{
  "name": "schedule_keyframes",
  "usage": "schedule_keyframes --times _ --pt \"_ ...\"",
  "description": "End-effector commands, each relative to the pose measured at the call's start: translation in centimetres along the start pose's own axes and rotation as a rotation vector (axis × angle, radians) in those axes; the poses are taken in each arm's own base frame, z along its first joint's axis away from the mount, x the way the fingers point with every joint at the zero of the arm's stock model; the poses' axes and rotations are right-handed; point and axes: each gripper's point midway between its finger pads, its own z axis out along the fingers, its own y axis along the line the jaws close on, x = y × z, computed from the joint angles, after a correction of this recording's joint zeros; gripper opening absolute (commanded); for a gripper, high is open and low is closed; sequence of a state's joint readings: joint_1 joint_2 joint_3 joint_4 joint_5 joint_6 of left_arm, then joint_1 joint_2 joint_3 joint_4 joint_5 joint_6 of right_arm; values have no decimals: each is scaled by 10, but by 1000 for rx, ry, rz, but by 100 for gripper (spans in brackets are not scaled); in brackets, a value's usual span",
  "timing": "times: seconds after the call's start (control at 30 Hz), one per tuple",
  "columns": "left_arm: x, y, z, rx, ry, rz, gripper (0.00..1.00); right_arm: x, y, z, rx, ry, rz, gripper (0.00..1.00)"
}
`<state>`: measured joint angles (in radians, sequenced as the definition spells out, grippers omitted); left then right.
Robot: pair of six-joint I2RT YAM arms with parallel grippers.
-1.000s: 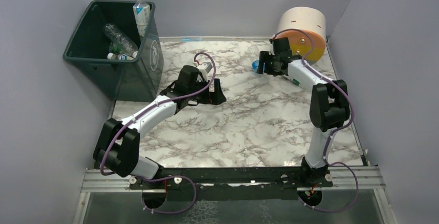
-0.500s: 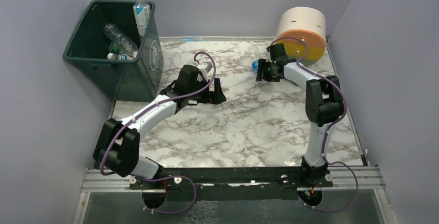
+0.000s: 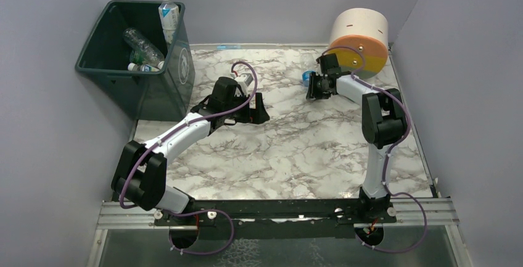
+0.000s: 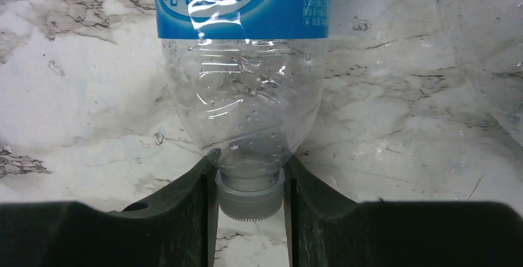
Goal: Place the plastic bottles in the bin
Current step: Pick up the plastic bottle at the center of the board, then place the plastic bottle in the trash bin.
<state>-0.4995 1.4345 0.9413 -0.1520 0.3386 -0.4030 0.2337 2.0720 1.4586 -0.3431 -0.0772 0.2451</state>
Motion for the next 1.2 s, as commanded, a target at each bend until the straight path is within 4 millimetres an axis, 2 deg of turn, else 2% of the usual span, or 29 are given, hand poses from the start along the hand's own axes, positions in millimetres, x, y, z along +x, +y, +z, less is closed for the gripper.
schedule_keyframes --times 0.0,0.23,0.47,0.67,0.8,0.97,1.17 --pt "-19 -7 -1 3 -45 25 99 -3 3 5 -27 -2 9 36" --pt "-19 -8 -2 3 -49 21 99 -2 11 -15 -66 -13 16 35" --pt "-23 -11 -4 7 -64 9 99 2 33 -56 -134 -50 1 32" --pt "-30 -20 -8 37 -89 -1 99 26 70 -87 -144 -36 -113 32" --pt "-32 -29 -7 92 -97 -11 99 39 92 -108 -209 -25 -122 32" --pt "-31 -39 -5 155 -108 -51 99 54 109 -132 -297 -21 -108 32" --pt "-37 -42 -6 164 -132 -68 99 72 121 -151 -375 -8 -115 32"
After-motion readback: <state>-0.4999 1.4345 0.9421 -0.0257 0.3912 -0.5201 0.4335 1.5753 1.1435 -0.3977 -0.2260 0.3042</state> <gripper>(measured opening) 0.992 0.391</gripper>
